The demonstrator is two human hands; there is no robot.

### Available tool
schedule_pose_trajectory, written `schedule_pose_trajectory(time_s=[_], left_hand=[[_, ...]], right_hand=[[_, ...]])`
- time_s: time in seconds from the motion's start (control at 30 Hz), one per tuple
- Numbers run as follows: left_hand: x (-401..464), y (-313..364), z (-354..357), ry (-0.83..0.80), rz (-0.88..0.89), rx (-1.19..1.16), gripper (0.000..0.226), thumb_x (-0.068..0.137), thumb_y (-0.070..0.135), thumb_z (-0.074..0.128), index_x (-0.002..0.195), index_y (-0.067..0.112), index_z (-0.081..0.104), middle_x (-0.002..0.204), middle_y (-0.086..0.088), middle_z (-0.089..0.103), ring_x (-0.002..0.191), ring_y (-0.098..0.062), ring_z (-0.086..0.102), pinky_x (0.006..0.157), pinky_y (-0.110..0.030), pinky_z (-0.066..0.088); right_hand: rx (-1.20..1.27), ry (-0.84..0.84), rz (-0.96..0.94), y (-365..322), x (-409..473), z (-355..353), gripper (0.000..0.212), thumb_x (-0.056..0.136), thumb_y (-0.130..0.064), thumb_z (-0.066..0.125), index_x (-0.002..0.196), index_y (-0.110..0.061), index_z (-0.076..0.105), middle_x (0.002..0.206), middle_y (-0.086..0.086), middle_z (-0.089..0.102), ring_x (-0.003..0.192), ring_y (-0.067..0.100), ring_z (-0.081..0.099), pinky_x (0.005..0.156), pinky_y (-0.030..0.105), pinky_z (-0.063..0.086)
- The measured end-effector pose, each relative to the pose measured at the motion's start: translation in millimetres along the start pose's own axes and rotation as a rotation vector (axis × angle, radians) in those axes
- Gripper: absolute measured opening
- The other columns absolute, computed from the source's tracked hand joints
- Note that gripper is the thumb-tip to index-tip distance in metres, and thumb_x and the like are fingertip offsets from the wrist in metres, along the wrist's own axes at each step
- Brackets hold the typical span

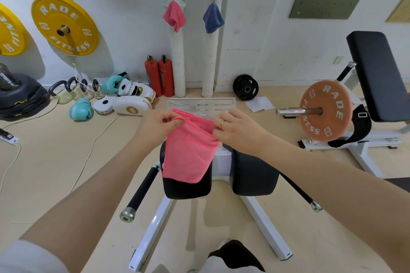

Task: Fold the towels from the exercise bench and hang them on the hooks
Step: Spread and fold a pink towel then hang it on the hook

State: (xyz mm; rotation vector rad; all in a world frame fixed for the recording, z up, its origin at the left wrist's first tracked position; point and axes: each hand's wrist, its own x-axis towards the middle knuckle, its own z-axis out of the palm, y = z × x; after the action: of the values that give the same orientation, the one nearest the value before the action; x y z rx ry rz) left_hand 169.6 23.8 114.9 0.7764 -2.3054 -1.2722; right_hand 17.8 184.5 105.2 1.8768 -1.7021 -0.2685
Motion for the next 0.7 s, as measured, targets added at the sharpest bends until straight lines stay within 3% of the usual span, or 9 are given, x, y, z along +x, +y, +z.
schedule_pose_trajectory(time_s=[0.1,0.17,0.23,0.33,0.4,0.5,0.57,0.63,0.7], left_hand=[[-4,-5,0,0.025,-0.055,-0.152,0.009,0.085,0.014,0.064,0.078,0.019,0.067,0.073,0.004,0.061,0.059,0.004,0.054,0.053,0.000,0.037],[-7,-5,2,0.013,-0.081,-0.266,0.013,0.085,0.008,0.063,0.077,0.017,0.066,0.069,0.006,0.062,0.055,0.010,0.055,0.053,0.000,0.039],[-10,-3,5,0.002,-0.097,-0.364,0.016,0.086,0.005,0.061,0.076,0.017,0.066,0.066,0.009,0.064,0.056,0.010,0.057,0.057,-0.002,0.043],[-13,-2,4,-0.015,-0.095,-0.442,0.016,0.087,0.006,0.059,0.079,0.016,0.068,0.067,0.013,0.068,0.063,0.009,0.061,0.061,-0.004,0.046],[-15,-3,1,-0.063,-0.091,-0.415,0.013,0.087,0.008,0.060,0.081,0.015,0.069,0.069,0.015,0.070,0.068,0.008,0.062,0.062,-0.003,0.045],[-17,-2,6,-0.190,-0.072,-0.200,0.007,0.084,0.013,0.064,0.081,0.009,0.070,0.077,0.003,0.066,0.070,0.002,0.058,0.067,-0.006,0.043],[-19,1,13,-0.201,-0.041,-0.130,0.009,0.084,0.015,0.065,0.078,0.009,0.068,0.076,-0.002,0.061,0.069,-0.004,0.054,0.068,-0.011,0.042],[-20,4,16,-0.130,-0.035,-0.162,0.011,0.085,0.017,0.064,0.074,0.015,0.066,0.073,0.001,0.060,0.070,-0.007,0.053,0.070,-0.015,0.042],[-21,6,15,-0.047,-0.055,-0.273,0.015,0.086,0.015,0.062,0.073,0.019,0.066,0.069,0.008,0.063,0.068,-0.001,0.057,0.071,-0.013,0.045]], right_hand=[[0.444,-0.204,0.385,6,-2,-2,0.018,0.080,-0.031,0.068,0.090,-0.017,0.067,0.107,0.002,0.057,0.092,0.020,0.055,0.079,0.034,0.046],[0.941,-0.376,0.618,11,-1,-9,0.015,0.085,-0.032,0.063,0.087,-0.017,0.064,0.092,-0.002,0.052,0.084,0.013,0.049,0.078,0.031,0.044],[1.246,-0.307,0.732,14,-2,-12,0.026,0.084,-0.027,0.066,0.065,-0.019,0.050,0.067,-0.007,0.045,0.063,0.007,0.043,0.063,0.022,0.035],[1.503,-0.231,0.746,17,-8,-19,0.023,0.085,-0.018,0.066,0.066,-0.013,0.054,0.061,-0.008,0.047,0.055,0.000,0.043,0.059,0.014,0.035],[1.384,-0.261,0.665,24,-12,-27,0.021,0.086,-0.018,0.064,0.072,-0.004,0.060,0.061,-0.004,0.049,0.054,0.001,0.041,0.055,0.011,0.035],[0.677,-0.538,0.382,33,-8,-32,0.032,0.091,-0.030,0.053,0.076,-0.003,0.058,0.071,0.008,0.054,0.064,0.012,0.045,0.057,0.020,0.038],[0.379,-0.596,0.264,30,-6,-29,0.027,0.093,-0.032,0.045,0.076,-0.011,0.050,0.078,0.004,0.051,0.073,0.018,0.048,0.062,0.031,0.040],[0.470,-0.507,0.322,28,-11,-25,0.022,0.092,-0.028,0.046,0.081,-0.010,0.049,0.081,0.003,0.051,0.076,0.020,0.050,0.064,0.031,0.039],[0.866,-0.310,0.550,27,-19,-23,0.012,0.091,-0.020,0.054,0.092,-0.009,0.050,0.082,0.005,0.056,0.072,0.020,0.056,0.064,0.028,0.043]])
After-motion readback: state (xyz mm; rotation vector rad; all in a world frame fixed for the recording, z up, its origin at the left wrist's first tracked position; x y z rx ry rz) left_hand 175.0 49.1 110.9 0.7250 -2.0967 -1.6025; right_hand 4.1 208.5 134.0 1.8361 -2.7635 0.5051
